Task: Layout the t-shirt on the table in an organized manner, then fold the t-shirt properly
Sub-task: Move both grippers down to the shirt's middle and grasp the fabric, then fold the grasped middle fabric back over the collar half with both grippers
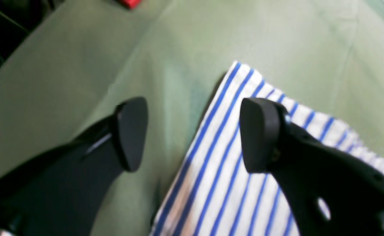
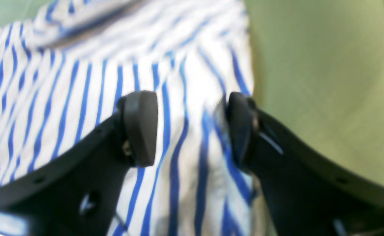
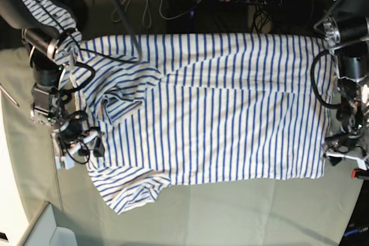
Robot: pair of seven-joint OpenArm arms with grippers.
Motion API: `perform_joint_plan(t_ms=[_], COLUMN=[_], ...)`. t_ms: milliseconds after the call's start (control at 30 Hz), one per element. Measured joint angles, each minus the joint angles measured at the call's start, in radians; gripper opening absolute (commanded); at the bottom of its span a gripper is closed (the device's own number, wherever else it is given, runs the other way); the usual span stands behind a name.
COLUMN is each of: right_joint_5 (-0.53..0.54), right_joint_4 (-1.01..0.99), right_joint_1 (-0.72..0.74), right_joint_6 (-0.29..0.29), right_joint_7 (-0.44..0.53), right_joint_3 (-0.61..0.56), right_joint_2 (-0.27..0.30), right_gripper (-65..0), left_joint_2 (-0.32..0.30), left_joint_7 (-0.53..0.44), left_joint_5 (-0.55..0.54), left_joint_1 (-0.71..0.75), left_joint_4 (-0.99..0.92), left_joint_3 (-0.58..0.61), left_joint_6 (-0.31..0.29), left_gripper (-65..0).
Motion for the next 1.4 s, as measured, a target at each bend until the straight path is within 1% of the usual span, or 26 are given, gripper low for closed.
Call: perform_joint_plan(t_ms=[133,167,233,333,400,567,700,800,833,933,1000,1167,1200,1267,1400], right_joint_5=[0.0,0.001,0.001,0.0,0.002,0.001,0.001,0.005,0.008,0.008,0.008,0.008,0.008,0.008,0.023], right_joint_4=[-0.006,-0.005,-0.005,-0.005,-0.005,-0.005,-0.005,-0.005,-0.005,-0.005,-0.005,-0.005,-0.005,-0.005,-0.004], right_joint_1=[0.0,0.002,0.003,-0.011,-0.017,-0.017,-0.017,-0.025,-0.027,-0.028,-0.028,-0.031,-0.031,-0.031,-0.043], right_joint_6=[-0.001,-0.002,-0.001,-0.001,-0.001,-0.001,-0.001,-0.002,-0.002,-0.001,-0.002,-0.001,-0.002,-0.002,-0.001], right_joint_7=[0.006,0.009,0.008,0.009,0.015,0.01,0.006,0.013,0.014,0.014,0.014,0.014,0.014,0.014,0.02], right_joint_3=[0.0,0.0,0.0,0.0,0.0,0.0,0.0,0.0,0.0,0.0,0.0,0.0,0.0,0.0,0.0], right_joint_2=[0.0,0.0,0.0,-0.002,-0.002,-0.002,-0.002,-0.001,-0.001,-0.002,-0.002,-0.002,-0.002,-0.002,-0.002], right_gripper=[-30.2,-30.2,-30.6,-31.7,-34.4,-42.0,-43.9,-46.0,-46.9,-49.8,-51.2,-52.3,-52.3,-53.9,-61.7], left_joint_2=[0.03,0.031,0.031,0.05,0.056,0.055,0.048,0.042,0.045,0.043,0.045,0.045,0.045,0.044,0.046], left_joint_7=[-0.037,-0.05,-0.095,-0.126,-0.136,-0.156,-0.169,-0.171,-0.204,-0.182,-0.185,-0.185,-0.185,-0.184,-0.177], left_joint_5=[0.085,0.103,0.116,0.15,0.18,0.197,0.193,0.194,0.2,0.194,0.194,0.194,0.194,0.195,0.195], left_joint_1=[-0.036,-0.053,-0.079,-0.085,-0.08,-0.077,-0.077,-0.08,-0.075,-0.08,-0.081,-0.081,-0.081,-0.081,-0.081], left_joint_4=[-0.124,-0.153,-0.196,-0.218,-0.229,-0.232,-0.243,-0.316,-0.33,-0.335,-0.336,-0.336,-0.336,-0.336,-0.336], left_joint_3=[0.002,0.002,0.0,0.0,0.0,0.0,-0.004,-0.002,-0.002,-0.002,-0.002,-0.002,-0.002,-0.002,-0.002], left_joint_6=[-0.011,-0.026,-0.098,-0.142,-0.14,-0.139,-0.14,-0.137,-0.137,-0.137,-0.137,-0.14,-0.14,-0.14,-0.142], left_gripper=[-22.7,-22.7,-22.7,-22.7,-22.7,-22.7,-22.7,-22.7,-22.7,-22.7,-22.7,-23.5,-26.0,-35.2,-58.4])
